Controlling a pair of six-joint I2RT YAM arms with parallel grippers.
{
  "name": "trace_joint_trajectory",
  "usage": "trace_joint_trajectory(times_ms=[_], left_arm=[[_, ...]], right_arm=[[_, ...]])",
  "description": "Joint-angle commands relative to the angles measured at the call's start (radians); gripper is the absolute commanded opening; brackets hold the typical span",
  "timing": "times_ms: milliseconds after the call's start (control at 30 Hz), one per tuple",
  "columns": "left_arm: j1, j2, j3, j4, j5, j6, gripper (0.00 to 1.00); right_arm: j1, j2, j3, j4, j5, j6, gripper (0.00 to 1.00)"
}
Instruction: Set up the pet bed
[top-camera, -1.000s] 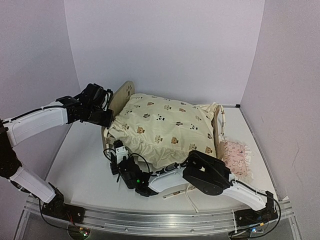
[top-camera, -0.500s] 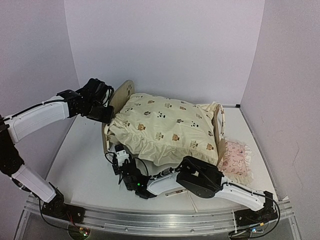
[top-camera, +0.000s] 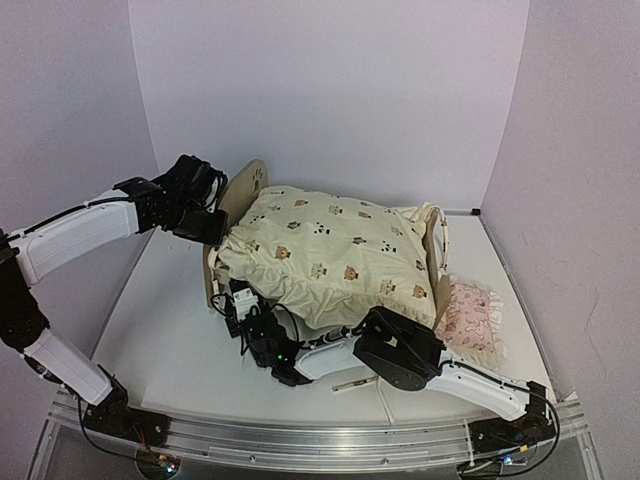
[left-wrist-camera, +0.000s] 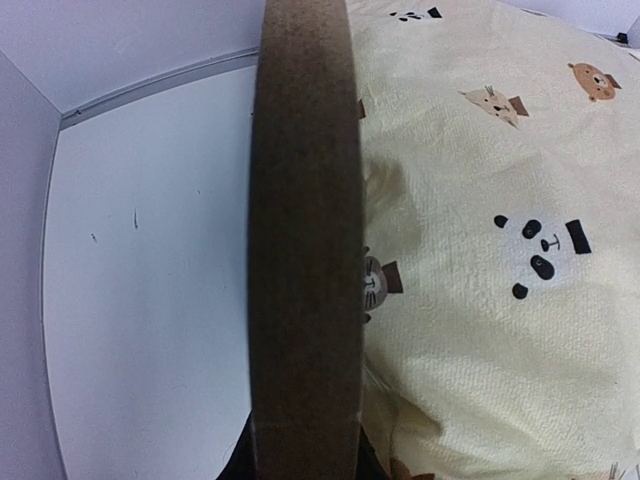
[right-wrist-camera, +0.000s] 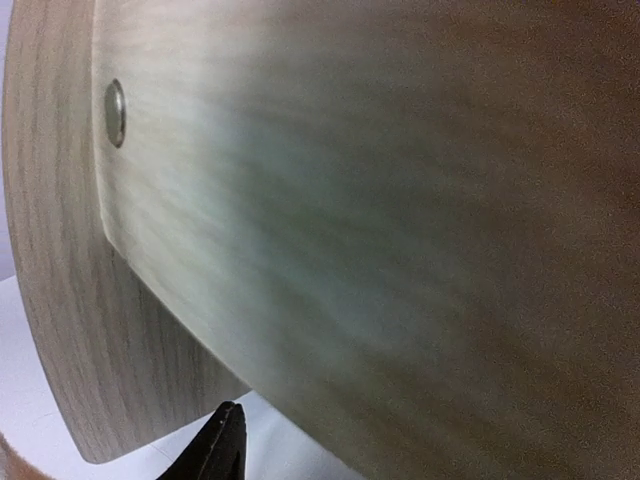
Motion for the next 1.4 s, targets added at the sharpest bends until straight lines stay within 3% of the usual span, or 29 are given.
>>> trace_joint_trajectory(times_ms=[0,333,533,733,1033,1167,1367], left_arm=[[-0.008,-0.039,0.125,0.147,0.065,-0.132,0.0],[-0.018,-0.039,0.13,0.138,0.055,-0.128,0.0],[-0.021,-0.039,0.131,0.136,0.046,-0.127,0.0],[-0.022,-0.032,0.154,0.128,0.041,-0.123,0.0],[-0.029,-0.03,0.187,0.113,0.049,-0.119,0.0],[-0.033,-0.034,0.188,0.108,0.05,-0.121,0.0],[-0.035,-0.035,0.186,0.107,0.046,-0.121,0.0]], right_arm=[[-0.033,0.047,0.064,0.049,-0.03,-0.009,0.45],[-0.056,0.082,0.117,0.042,-0.037,-0.006,0.36],[-0.058,0.072,0.108,0.042,0.024,-0.037,0.52],[-0.055,0.044,0.043,0.083,0.104,-0.047,0.59],[-0.066,0.121,0.17,0.083,0.097,-0.089,0.65],[-0.079,0.127,0.179,0.076,0.062,-0.071,0.56],[-0.084,0.116,0.179,0.063,0.03,-0.073,0.28]])
